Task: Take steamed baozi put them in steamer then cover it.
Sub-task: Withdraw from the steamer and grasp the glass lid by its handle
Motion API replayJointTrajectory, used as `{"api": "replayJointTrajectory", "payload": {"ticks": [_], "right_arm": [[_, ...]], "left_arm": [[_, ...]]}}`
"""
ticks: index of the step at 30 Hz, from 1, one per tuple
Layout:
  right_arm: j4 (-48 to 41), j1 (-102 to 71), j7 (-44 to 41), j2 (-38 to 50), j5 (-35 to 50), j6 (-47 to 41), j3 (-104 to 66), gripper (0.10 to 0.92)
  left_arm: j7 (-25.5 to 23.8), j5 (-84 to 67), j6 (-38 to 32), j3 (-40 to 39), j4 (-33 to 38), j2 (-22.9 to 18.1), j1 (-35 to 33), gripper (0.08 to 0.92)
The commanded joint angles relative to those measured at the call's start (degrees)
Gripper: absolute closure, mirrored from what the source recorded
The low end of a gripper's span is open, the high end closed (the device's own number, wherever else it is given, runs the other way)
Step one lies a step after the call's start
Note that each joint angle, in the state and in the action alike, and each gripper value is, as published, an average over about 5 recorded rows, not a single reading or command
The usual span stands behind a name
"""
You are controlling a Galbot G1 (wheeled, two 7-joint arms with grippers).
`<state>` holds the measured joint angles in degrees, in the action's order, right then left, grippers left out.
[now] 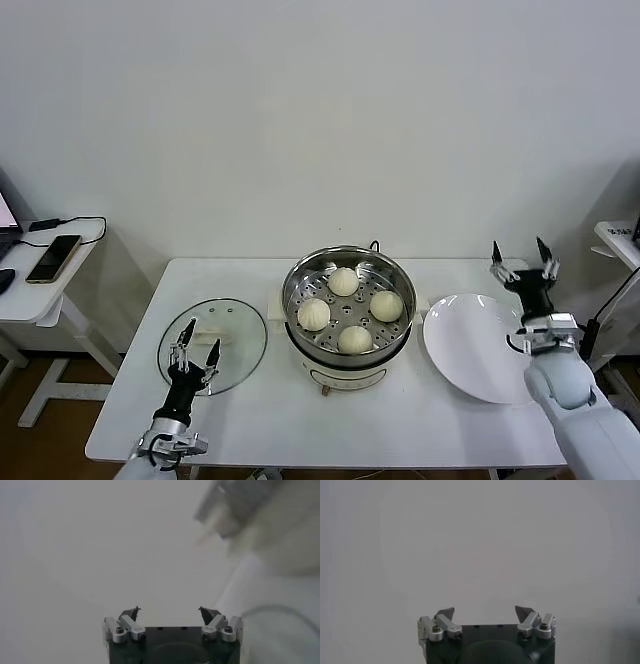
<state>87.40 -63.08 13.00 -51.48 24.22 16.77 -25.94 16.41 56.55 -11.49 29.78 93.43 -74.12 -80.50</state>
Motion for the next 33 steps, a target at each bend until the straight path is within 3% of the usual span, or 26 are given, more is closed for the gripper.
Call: {"api": "replayJointTrajectory", "payload": {"ticks": [1, 18, 33], "right_arm": [[0.87, -11.1, 0.44, -5.47, -2.24, 1.57, -8.5, 0.203], [1.05, -12.59, -0.32, -9.45, -5.33, 1.62, -7.89, 0.203], [0.92, -13.27, -0.48, -10.96, -7.07, 1.87, -8.33, 0.203]], "left_arm": [[6.05, 21.2, 0.75, 1.03, -11.99, -0.15, 5.22, 0.177], [6.39, 23.23, 2.39, -0.5, -17.95, -0.56, 13.66, 0.177], [5.51, 23.02, 3.64, -1.56, -20.82, -0.76, 17.21, 0.177]]}}
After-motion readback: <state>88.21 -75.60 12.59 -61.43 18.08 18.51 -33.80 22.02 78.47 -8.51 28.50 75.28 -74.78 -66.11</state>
